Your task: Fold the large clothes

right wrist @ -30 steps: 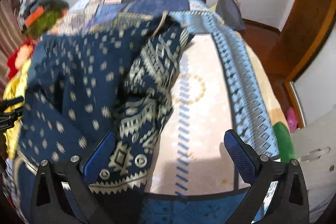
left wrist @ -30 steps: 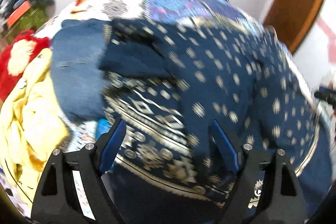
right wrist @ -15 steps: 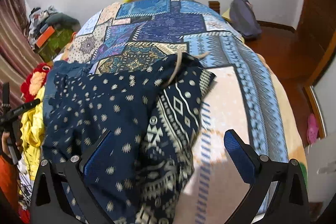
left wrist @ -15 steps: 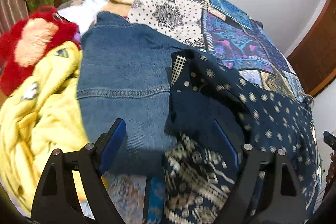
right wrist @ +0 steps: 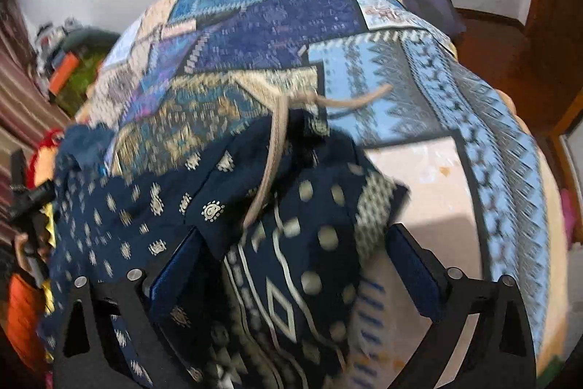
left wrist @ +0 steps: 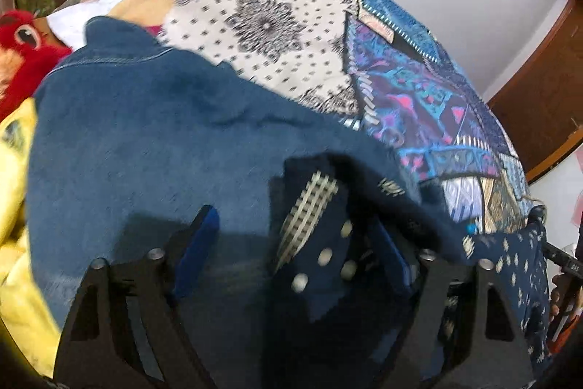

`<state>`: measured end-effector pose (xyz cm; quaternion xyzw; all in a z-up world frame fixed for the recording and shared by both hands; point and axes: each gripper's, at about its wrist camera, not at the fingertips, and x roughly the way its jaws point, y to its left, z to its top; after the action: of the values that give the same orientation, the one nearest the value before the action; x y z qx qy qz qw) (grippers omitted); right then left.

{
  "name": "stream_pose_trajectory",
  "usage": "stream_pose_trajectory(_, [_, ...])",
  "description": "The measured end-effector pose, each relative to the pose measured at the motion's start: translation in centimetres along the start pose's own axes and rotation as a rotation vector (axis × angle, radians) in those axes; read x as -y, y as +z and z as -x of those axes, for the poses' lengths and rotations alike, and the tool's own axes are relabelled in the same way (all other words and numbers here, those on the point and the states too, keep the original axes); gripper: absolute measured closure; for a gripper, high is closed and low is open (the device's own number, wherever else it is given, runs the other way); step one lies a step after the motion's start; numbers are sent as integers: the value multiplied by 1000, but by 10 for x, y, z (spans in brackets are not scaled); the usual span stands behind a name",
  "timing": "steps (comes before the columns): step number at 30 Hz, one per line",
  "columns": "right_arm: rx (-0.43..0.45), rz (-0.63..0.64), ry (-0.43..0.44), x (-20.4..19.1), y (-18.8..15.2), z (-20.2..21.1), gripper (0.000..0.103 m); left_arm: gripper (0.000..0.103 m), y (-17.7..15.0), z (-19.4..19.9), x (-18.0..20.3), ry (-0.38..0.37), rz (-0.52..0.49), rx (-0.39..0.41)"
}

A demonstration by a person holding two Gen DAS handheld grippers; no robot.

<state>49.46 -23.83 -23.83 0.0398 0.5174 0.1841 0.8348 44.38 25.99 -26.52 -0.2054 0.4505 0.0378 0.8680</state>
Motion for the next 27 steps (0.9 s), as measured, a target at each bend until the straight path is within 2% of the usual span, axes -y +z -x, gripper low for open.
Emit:
stream_pose_trajectory(1, [8, 9, 9, -2, 2, -2, 12, 46, 2, -4, 1, -19, 10, 1])
stream_pose_trajectory(2, [15, 21, 21, -6, 5, -5, 25, 64, 4, -8, 1, -33, 27, -6])
stream_pose_trajectory(3, [22, 21, 25, -8, 5, -6, 39, 74, 6, -11, 0, -47, 53, -16])
stream_pose_trajectory(4, [35, 9, 34, -11, 6, -7, 47, 86, 8, -12, -1, -60, 86, -20])
stream_pose_trajectory(5, [42, 0, 44, -15, 7, -7, 62, 95, 9, -11, -1, -69, 103, -17])
stream_pose_trajectory(6, [51, 2, 43, -22, 11, -7, 70, 97, 10, -9, 0, -62, 114, -12])
stream_pose_trajectory(8, [81, 33, 24, -32, 17, -4, 79, 98, 11, -2, 3, -16, 100, 6])
stream_pose_trajectory(10, [115, 84, 2, -45, 26, 2, 82, 98, 15, 12, 8, 50, 51, 40])
stream_pose_trajectory(12, [133, 117, -8, -54, 38, 5, 83, 98, 22, 29, 10, 98, 14, 78])
stream_pose_trajectory(17, [179, 161, -8, -74, 68, 10, 84, 99, 53, 49, 7, 175, 6, 129])
stream_pose_trajectory(19, [194, 176, -27, -83, 80, 5, 84, 101, 70, 44, 5, 209, 27, 129])
stream_pose_trajectory(22, [180, 187, -67, -89, 95, -14, 83, 101, 86, 29, 5, 276, 6, 125])
stream_pose_trajectory(27, [120, 211, -144, -80, 99, -57, 83, 101, 75, 2, 4, 272, -32, 63])
